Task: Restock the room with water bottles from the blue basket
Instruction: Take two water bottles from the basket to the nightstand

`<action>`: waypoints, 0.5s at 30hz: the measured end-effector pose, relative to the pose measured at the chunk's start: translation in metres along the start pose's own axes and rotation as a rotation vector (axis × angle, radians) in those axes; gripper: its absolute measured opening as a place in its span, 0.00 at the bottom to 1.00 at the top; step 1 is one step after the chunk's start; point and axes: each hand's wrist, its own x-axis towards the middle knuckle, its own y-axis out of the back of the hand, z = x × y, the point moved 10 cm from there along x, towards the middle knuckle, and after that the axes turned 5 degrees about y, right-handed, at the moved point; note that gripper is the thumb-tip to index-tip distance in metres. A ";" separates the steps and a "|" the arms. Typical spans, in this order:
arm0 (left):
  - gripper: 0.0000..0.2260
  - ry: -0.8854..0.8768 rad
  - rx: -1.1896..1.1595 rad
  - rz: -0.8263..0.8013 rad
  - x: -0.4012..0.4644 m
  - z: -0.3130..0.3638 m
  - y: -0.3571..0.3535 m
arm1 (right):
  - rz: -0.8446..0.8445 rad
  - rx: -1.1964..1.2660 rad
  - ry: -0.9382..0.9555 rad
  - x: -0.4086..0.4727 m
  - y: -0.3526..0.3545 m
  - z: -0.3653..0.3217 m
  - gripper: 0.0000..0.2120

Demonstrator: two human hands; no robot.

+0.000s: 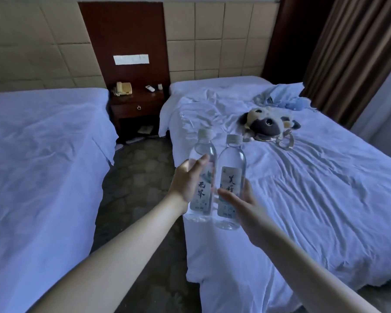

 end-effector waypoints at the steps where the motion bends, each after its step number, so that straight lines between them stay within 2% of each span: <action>1: 0.34 0.000 0.000 0.011 0.007 0.001 0.004 | -0.016 0.004 -0.007 0.009 -0.003 0.001 0.18; 12: 0.32 -0.023 0.000 0.071 0.095 0.022 0.071 | -0.107 0.048 -0.025 0.117 -0.063 0.010 0.18; 15: 0.31 -0.031 -0.006 0.069 0.126 0.029 0.098 | -0.120 0.085 -0.031 0.152 -0.089 0.014 0.25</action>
